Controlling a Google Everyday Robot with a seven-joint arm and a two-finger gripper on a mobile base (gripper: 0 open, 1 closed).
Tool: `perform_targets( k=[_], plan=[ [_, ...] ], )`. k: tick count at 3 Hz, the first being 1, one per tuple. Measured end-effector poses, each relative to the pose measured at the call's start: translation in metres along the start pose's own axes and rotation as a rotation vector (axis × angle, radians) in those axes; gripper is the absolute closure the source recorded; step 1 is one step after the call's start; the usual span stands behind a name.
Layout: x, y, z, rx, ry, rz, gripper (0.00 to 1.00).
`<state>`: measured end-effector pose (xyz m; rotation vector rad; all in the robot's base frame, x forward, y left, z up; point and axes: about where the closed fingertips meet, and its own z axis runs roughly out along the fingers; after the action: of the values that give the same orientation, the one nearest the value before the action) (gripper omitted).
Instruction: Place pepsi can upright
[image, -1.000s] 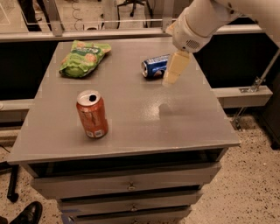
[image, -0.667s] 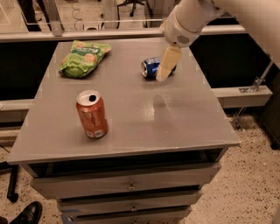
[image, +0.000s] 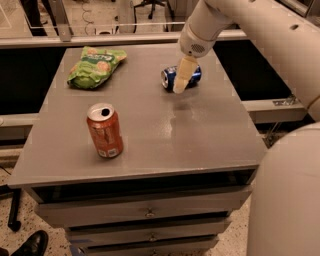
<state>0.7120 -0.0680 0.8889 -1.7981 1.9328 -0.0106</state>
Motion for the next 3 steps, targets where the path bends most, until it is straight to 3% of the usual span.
perform_targets(
  k=[2, 3],
  plan=[
    [0.003, -0.001, 0.041, -0.076, 0.030, 0.029, 0.00],
    [0.001, 0.001, 0.052, -0.099, 0.042, 0.030, 0.17]
  ],
)
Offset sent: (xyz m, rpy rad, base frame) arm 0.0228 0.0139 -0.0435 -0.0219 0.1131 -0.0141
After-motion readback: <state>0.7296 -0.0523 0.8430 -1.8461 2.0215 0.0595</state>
